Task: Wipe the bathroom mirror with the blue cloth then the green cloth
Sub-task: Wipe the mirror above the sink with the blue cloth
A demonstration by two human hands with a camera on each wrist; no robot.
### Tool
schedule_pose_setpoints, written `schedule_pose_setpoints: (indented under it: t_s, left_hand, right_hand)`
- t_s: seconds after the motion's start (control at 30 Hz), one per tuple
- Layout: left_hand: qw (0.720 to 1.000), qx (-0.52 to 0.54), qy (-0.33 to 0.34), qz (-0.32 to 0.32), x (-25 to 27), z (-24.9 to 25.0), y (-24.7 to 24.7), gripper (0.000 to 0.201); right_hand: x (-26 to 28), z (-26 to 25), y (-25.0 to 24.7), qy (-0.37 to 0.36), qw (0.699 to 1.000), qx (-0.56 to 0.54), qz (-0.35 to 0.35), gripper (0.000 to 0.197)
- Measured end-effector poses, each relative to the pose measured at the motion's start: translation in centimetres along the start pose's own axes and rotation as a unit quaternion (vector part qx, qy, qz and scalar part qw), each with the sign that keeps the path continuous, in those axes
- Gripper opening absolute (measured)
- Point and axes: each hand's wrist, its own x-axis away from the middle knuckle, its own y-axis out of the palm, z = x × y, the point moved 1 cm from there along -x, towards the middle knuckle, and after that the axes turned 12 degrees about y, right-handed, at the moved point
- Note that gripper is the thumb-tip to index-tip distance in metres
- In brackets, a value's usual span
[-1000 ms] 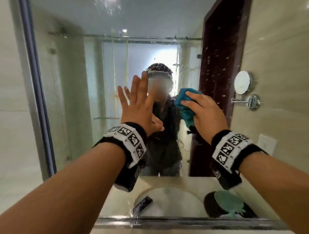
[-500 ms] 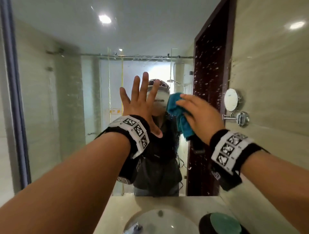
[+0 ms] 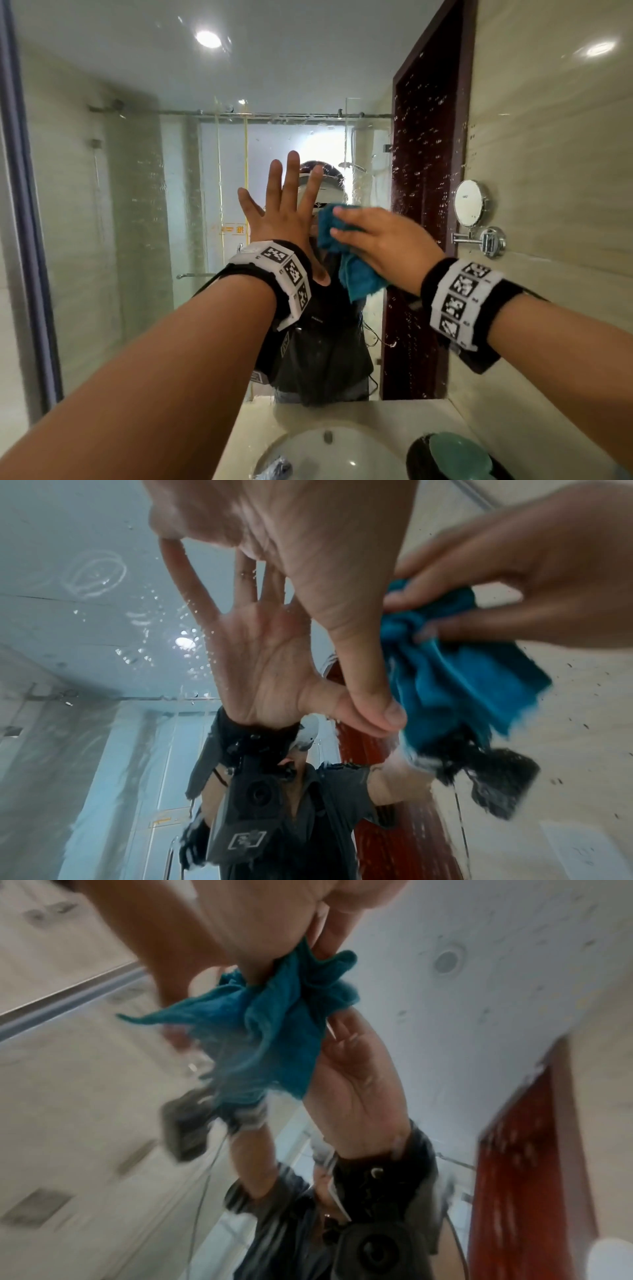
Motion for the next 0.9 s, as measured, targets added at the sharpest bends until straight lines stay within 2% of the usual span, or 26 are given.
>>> schedule_pose_setpoints:
  t_s: [0.07, 0.17, 0.27, 0.33, 0.43, 0.47, 0.6, 0.7, 0.83, 0.9]
  left_hand:
    - [1.0, 0.007, 0.002, -0.011, 0.0, 0.1, -0.1, 0.158]
    - [1.0, 0.018, 0.007, -0.013, 0.0, -0.1, 0.0, 0.158]
    - [1.0, 0.024, 0.008, -0.014, 0.1, -0.2, -0.1, 0.158]
    - [1.0, 0.018, 0.003, -0.023, 0.1, -0.2, -0.2, 0.157]
    - [0.999, 0.011, -0.002, -0.035, 0.3, -0.1, -0.8, 0.154]
    - [0.999, 0.014, -0.001, -0.039, 0.4, 0.0, -1.1, 0.152]
    - [0.999, 0.026, -0.01, -0.035, 0.9, 0.6, -2.1, 0.14]
    - [1.0, 0.016, -0.003, 0.011, 0.5, 1.2, -3.1, 0.138]
    - [0.999, -0.01, 0.021, 0.023, -1.8, 1.3, -5.5, 0.139]
    - [0.999, 0.001, 0.034, 0.018, -3.6, 1.3, -6.7, 0.14]
  right_hand:
    - [-1.9, 1.6, -2.0, 0.092, 0.994, -0.049, 0.039, 0.036]
    - [-4.3, 3.4, -4.4, 0.166, 0.977, -0.023, 0.129, 0.037]
    - [-4.7, 2.9, -4.2, 0.206, 0.971, -0.013, 0.122, 0.037]
    - [-3.7, 1.8, -3.4, 0.185, 0.978, -0.031, 0.096, 0.039]
    - [-1.8, 1.3, -2.5, 0.095, 0.994, 0.018, 0.052, 0.042]
    - [-1.5, 1.5, -2.5, 0.095, 0.994, 0.021, 0.049, 0.04]
    - [-1.9, 1.2, -2.7, 0.133, 0.991, -0.007, 0.032, 0.036]
    - [-3.1, 2.2, -3.5, 0.147, 0.988, -0.006, 0.044, 0.039]
    - [-5.6, 4.3, -5.7, 0.228, 0.961, -0.075, 0.136, 0.032]
    - [-5.8, 4.0, -5.8, 0.219, 0.966, -0.038, 0.131, 0.032]
